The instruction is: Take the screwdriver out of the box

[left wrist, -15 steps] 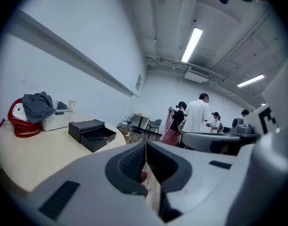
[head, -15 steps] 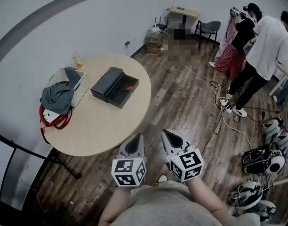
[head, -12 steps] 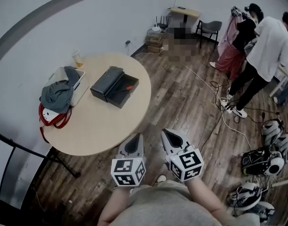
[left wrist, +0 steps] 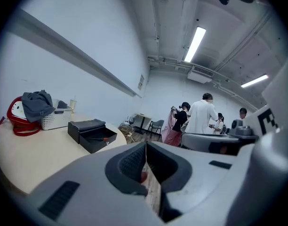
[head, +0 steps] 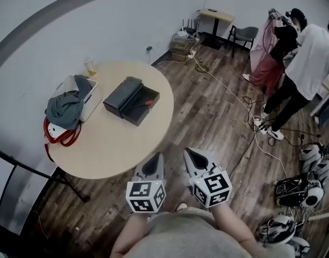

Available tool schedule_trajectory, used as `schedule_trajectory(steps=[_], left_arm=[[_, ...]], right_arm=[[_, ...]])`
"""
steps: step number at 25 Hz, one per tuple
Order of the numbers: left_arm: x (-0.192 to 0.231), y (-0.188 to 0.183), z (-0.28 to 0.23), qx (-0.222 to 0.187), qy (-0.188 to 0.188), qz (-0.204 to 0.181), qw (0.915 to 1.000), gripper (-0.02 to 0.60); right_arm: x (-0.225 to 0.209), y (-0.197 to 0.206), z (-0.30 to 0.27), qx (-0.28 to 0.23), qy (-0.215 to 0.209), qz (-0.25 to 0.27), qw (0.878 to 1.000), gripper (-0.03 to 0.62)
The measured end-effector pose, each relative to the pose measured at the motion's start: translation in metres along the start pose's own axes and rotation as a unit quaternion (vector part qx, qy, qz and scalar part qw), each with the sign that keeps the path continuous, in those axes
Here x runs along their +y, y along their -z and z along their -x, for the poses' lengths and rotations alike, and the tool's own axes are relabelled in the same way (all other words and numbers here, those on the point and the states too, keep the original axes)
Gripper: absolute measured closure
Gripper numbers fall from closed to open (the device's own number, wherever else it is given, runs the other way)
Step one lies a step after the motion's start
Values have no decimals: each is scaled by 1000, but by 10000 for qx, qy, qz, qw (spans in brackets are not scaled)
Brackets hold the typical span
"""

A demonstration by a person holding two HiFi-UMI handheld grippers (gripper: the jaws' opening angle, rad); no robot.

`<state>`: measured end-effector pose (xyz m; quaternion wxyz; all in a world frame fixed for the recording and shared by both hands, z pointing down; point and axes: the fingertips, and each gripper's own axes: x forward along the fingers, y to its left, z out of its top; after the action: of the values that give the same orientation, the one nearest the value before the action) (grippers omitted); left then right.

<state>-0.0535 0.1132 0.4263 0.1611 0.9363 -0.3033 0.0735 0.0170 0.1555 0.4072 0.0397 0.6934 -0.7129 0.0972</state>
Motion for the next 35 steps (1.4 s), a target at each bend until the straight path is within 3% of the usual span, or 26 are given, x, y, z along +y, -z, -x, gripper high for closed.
schedule_trajectory(steps=[13,21,35], left_arm=[[-9,10,-19,63,-326,175,9993,578],[10,11,-32,190,-567,333,9977,578],[53,-31,-153,95,-410,445,9981,578]], right_arm=[[-19,7,-7,-29,-532,-371,9979,594],[-31,10,-25,61,-617,-488,9969,592],[-103,-19,-128,198,-677,-203,9973,592]])
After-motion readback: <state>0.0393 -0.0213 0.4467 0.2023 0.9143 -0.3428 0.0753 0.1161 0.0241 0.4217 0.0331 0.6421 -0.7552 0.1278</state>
